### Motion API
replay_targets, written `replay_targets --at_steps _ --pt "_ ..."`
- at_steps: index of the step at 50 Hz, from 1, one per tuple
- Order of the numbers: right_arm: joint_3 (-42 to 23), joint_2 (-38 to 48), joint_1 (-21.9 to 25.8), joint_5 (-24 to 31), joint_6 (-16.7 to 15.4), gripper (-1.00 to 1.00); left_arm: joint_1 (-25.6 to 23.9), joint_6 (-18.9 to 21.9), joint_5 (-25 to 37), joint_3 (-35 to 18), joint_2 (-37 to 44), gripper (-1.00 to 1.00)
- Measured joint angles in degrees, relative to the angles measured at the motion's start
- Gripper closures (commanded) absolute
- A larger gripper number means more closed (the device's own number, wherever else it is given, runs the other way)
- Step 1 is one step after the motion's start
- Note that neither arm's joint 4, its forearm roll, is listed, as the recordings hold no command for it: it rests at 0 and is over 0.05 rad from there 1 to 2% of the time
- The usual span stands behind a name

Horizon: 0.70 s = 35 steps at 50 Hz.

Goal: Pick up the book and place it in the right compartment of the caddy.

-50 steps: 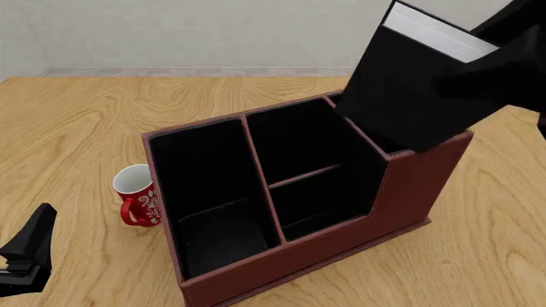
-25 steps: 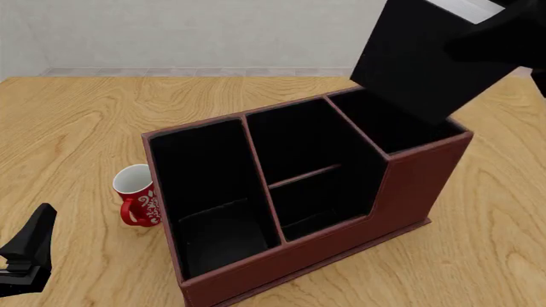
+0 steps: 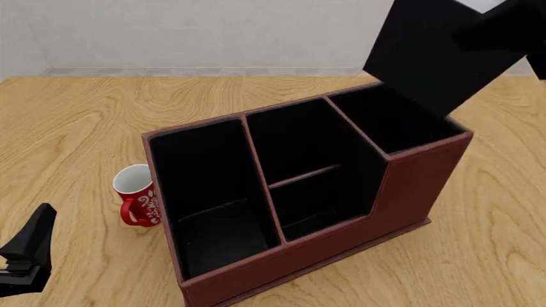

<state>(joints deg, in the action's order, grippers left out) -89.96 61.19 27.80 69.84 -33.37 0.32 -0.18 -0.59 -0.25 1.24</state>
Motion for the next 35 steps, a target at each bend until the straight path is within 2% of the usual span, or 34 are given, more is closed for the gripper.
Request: replay_targets --at_steps 6,12,20,35 --pt "-0.2 0.28 -0.55 0.0 0.17 1.0 0.02 0.01 0.13 -0.02 -0.11 -1.0" --pt "-0.92 0.18 -1.45 0.06 -2.25 1.0 0.03 0.01 0.15 -0.05 -0.1 -1.0" --pt "-1.42 0.08 -2.05 0.06 -3.87 1.0 0.03 0.01 0.17 -0.07 -0.1 -1.0" --pt "-1.96 0.58 -2.47 0.06 -4.74 1.0 0.4 0.02 -0.28 -0.12 0.38 -1.0"
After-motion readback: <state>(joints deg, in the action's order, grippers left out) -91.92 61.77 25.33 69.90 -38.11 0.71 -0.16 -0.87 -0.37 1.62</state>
